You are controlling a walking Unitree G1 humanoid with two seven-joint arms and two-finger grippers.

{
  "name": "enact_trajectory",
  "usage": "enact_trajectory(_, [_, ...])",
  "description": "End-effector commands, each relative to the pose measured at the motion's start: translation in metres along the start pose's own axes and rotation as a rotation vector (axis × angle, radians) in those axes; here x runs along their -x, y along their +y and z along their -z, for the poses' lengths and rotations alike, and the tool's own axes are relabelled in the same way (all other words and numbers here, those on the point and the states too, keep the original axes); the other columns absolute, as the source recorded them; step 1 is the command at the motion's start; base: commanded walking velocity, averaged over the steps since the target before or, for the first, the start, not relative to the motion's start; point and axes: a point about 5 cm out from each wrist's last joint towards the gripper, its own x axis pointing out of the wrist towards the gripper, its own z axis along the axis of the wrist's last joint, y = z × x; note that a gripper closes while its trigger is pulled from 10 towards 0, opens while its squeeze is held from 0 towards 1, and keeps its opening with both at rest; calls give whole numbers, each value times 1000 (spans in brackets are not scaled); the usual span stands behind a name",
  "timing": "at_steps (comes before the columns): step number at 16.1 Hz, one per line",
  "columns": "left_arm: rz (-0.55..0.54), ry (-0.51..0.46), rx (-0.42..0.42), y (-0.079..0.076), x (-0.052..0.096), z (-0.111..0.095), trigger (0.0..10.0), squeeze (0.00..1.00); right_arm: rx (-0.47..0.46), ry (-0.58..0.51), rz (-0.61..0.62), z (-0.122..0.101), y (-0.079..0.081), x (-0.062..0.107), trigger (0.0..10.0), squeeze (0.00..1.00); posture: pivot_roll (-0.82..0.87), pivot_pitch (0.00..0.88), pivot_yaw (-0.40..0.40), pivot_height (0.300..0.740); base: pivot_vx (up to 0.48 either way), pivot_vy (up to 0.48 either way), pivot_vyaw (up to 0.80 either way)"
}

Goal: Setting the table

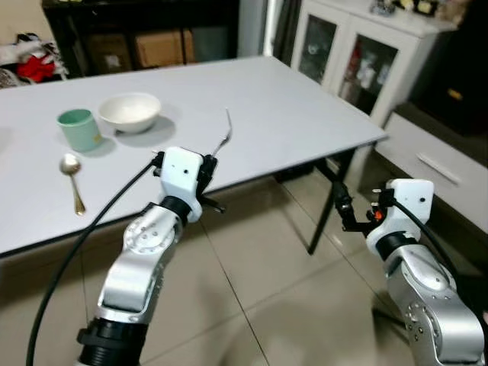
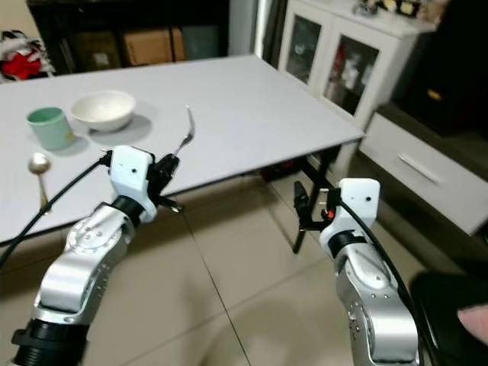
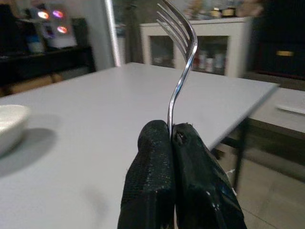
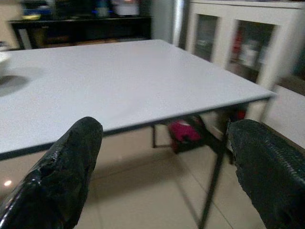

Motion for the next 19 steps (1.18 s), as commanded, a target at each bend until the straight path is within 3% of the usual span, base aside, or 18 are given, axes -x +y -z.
enact_trajectory(1, [-39,18,-14,9,0,3,10000,0,4,2,-35,-2,6,-1,10000,0,-29,0,-36,740,356,0,0])
enact_trajectory(5, [-43,33,-14,6,0,7,10000,0,31,6,-71,-2,4,0,10000,0,-31,0,-43,740,354,0,0])
enact_trajectory(8, [-59,60,-34,11,0,12,10000,0,158,28,-176,5,8,0,10000,0,-32,0,-40,740,352,0,0])
enact_trajectory(14, [-54,141,-49,11,-5,26,10000,0,179,56,-264,8,4,5,10000,0,-52,0,-18,740,336,0,0])
enact_trajectory(19, [-72,207,-62,13,-1,37,10000,0,186,80,-351,10,10,11,10000,0,-51,0,-32,740,250,0,0])
